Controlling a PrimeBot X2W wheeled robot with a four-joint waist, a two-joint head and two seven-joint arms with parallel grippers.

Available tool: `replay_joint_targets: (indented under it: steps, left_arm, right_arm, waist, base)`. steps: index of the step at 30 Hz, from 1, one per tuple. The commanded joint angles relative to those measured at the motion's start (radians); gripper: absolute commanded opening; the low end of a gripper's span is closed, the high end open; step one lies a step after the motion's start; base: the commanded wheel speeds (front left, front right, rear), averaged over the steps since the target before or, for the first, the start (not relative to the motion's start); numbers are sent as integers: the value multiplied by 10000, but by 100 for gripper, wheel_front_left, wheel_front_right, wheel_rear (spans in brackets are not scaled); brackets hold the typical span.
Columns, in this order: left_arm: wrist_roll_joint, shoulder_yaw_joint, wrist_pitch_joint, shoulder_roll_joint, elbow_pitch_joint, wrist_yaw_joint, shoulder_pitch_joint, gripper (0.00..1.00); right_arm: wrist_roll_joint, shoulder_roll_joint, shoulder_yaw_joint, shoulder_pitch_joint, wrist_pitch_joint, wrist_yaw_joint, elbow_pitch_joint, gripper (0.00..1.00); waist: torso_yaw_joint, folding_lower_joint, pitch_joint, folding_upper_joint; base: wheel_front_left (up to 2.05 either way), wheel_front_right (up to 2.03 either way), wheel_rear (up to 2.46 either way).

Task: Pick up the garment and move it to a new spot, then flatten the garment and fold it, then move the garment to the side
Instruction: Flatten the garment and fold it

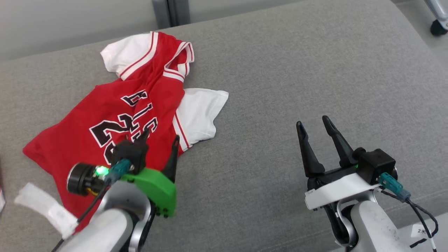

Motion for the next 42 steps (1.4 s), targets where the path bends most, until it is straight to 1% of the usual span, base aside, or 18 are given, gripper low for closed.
replay_joint_targets:
  steps: [1,4,10,15,17,20,21,22,24,25,30,32,34,39,42]
  left_arm:
    - [66,18,-3,-221,487,-199,-600,100]
    - [56,-38,13,-754,1839,-738,-1793,100]
    - [228,40,79,-1019,4475,-1351,-3529,100]
    - [221,-249,412,-1140,6151,-1908,-4170,100]
    - [99,-310,555,-1228,6606,-2139,-4275,100]
    - [-70,-295,581,-1365,7076,-2353,-4292,100]
    - [-125,-311,553,-1417,7230,-2400,-4275,94]
    - [-157,-321,565,-1459,7365,-2455,-4264,62]
    - [-213,-364,516,-1517,7613,-2569,-4286,2]
    - [-313,-369,542,-1571,7745,-2670,-4267,0]
    - [-472,-358,103,-1806,7946,-3068,-4324,0]
    - [-536,-344,-220,-2002,7844,-3215,-4390,0]
    - [-550,-320,-576,-2068,7703,-3354,-4481,0]
    - [-1088,-173,-1169,-2567,7178,-3995,-4367,0]
    - [-1192,-259,-1292,-2729,6854,-4261,-4344,0]
  right_arm:
    - [107,-6,31,-177,-1,-14,-50,100]
    - [289,-8,26,-301,-2,-14,-80,100]
    - [510,-2,10,-416,-1,-14,-115,100]
    - [581,-3,-4,-516,-1,-14,-90,100]
    - [598,-5,-6,-526,-1,-14,-88,100]
    - [607,-3,-31,-514,-1,-14,-109,100]
    - [598,-5,-39,-500,-1,-14,-109,100]
    - [586,-3,-37,-489,-1,-14,-106,100]
    - [560,-5,-14,-481,-1,-14,-92,100]
    - [545,-5,-4,-482,-1,-14,-80,100]
    - [474,-6,-16,-448,-1,-14,-33,100]
    - [434,-6,-31,-393,-1,-14,-7,100]
    - [392,-6,-17,-349,-1,-14,19,100]
    - [346,-5,14,-291,-1,-14,55,100]
    - [348,-8,-11,-268,-1,-14,32,100]
  waist:
    - [-752,0,726,0]
    - [-1187,0,1129,0]
    - [-1845,0,1699,0]
    - [-2164,0,1802,0]
    - [-2244,0,1786,0]
    - [-2292,0,1745,0]
    - [-2297,0,1726,0]
    - [-2299,0,1710,0]
    - [-2303,0,1678,0]
    - [-2307,0,1652,0]
    - [-2320,0,1506,0]
    - [-2318,0,1417,0]
    - [-2338,0,1321,0]
    - [-2445,0,1115,0]
    - [-2551,0,1086,0]
  base:
    - [0,0,0]
    - [0,0,0]
    - [0,0,0]
    - [0,0,0]
    - [0,0,0]
    - [0,0,0]
    - [0,0,0]
    - [0,0,0]
    - [0,0,0]
    - [0,0,0]
    - [0,0,0]
    - [0,0,0]
    - [0,0,0]
    - [0,0,0]
    - [0,0,0]
